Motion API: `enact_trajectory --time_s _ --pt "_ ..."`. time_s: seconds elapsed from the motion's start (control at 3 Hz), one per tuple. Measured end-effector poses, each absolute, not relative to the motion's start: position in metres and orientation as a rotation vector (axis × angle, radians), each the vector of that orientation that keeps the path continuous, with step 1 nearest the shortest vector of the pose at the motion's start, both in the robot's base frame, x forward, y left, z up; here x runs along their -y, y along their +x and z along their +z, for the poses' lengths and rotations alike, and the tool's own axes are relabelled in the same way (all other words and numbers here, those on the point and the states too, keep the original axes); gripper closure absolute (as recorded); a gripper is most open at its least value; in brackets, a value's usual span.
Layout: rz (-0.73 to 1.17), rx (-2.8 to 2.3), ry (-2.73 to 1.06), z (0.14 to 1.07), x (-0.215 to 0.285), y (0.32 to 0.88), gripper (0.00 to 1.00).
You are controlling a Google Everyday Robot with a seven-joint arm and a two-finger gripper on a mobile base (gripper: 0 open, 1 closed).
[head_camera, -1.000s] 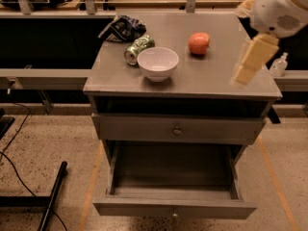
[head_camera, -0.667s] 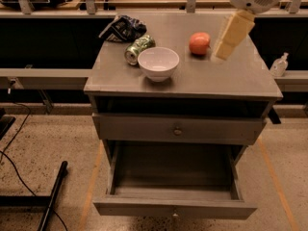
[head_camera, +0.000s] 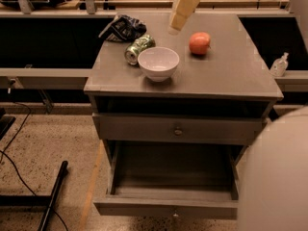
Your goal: Place green can into middle drawer
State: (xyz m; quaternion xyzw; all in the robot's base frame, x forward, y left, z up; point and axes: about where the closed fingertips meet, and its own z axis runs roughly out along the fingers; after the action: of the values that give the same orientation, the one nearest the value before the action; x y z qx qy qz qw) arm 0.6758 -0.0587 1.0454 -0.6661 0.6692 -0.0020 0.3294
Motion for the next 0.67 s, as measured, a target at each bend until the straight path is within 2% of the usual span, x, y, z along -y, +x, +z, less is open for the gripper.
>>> enact_trajectory --time_s 0.33,0.67 --pt "0.012 -1.806 -1.657 1.032 0.007 0.732 0.00" --pt "0.017 -1.863 -1.596 1.019 -0.019 0.758 0.00"
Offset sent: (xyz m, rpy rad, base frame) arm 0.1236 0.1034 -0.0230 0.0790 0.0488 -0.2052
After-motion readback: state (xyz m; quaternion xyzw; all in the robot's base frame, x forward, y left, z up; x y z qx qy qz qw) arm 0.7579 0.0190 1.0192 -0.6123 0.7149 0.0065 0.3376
